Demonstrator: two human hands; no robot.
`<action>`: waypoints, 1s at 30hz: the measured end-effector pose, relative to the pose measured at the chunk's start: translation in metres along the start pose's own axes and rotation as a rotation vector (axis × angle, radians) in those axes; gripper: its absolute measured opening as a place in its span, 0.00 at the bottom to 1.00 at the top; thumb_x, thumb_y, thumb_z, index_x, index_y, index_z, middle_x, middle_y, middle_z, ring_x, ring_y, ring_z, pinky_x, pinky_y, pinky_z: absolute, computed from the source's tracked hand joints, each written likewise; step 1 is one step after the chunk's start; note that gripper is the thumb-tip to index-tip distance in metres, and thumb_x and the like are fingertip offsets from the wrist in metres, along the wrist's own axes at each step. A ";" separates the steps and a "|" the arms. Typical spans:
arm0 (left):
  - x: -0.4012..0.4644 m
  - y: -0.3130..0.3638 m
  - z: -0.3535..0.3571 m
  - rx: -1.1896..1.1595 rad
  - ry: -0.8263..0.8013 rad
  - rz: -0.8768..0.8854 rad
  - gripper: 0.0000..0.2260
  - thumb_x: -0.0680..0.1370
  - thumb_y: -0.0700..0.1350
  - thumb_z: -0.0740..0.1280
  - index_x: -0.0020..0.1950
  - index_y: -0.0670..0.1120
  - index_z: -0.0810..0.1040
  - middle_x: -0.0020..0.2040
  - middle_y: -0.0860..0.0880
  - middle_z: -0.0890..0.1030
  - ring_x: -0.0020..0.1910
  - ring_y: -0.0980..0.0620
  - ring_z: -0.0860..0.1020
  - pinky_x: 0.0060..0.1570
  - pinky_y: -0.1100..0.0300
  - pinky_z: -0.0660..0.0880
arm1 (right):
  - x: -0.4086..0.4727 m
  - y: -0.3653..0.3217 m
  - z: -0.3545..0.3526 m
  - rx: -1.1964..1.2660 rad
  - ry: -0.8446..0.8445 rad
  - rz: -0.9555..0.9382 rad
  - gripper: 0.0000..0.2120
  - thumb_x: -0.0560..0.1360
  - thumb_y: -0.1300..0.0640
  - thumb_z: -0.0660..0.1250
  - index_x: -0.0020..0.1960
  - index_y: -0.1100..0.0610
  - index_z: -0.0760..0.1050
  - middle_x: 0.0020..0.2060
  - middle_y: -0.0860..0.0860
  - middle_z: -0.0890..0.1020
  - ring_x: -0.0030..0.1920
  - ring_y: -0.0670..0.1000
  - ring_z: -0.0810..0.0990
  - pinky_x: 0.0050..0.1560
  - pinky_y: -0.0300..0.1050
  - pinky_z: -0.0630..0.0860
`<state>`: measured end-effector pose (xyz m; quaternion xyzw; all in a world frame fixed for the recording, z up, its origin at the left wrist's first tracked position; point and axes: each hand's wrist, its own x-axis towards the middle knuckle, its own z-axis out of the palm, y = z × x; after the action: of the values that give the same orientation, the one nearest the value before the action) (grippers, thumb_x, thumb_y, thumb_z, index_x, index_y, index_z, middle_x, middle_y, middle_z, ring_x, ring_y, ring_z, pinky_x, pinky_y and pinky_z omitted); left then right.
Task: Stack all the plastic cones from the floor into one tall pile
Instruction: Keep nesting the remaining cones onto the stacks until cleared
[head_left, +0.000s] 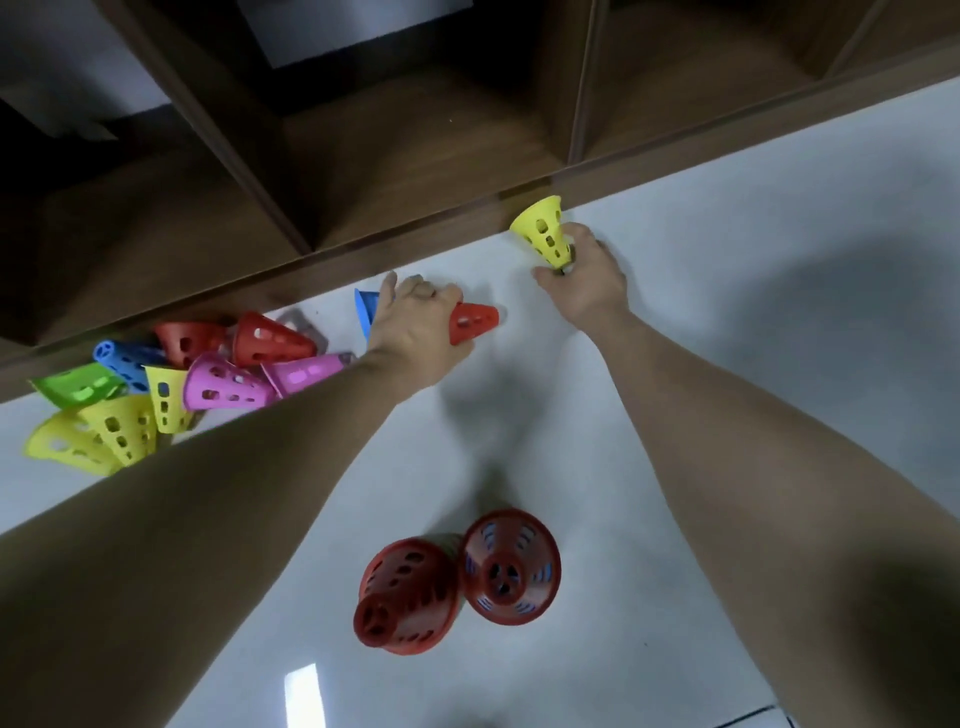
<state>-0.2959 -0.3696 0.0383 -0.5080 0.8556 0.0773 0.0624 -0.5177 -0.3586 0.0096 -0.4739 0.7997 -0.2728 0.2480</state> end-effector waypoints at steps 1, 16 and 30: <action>-0.004 -0.001 0.002 -0.006 -0.002 0.001 0.21 0.75 0.62 0.67 0.63 0.52 0.72 0.60 0.46 0.77 0.68 0.44 0.69 0.78 0.43 0.48 | 0.002 -0.004 0.002 0.011 0.023 0.034 0.30 0.74 0.45 0.72 0.72 0.50 0.66 0.63 0.53 0.78 0.65 0.57 0.74 0.66 0.51 0.70; -0.034 -0.013 0.010 -0.297 -0.102 -0.077 0.22 0.74 0.56 0.73 0.64 0.54 0.70 0.60 0.49 0.72 0.59 0.42 0.76 0.65 0.41 0.69 | -0.066 0.005 0.000 0.349 0.035 -0.062 0.05 0.76 0.58 0.67 0.49 0.56 0.80 0.40 0.55 0.81 0.40 0.53 0.77 0.45 0.47 0.76; -0.113 -0.015 0.016 -0.137 -0.171 -0.129 0.30 0.70 0.52 0.76 0.70 0.53 0.70 0.65 0.49 0.72 0.63 0.42 0.69 0.64 0.50 0.65 | -0.176 -0.008 -0.034 0.815 0.056 0.033 0.05 0.78 0.55 0.69 0.50 0.47 0.81 0.47 0.46 0.85 0.49 0.46 0.82 0.59 0.56 0.78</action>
<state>-0.2286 -0.2764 0.0424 -0.5566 0.8055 0.1743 0.1050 -0.4597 -0.1976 0.0639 -0.3164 0.6401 -0.5759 0.3981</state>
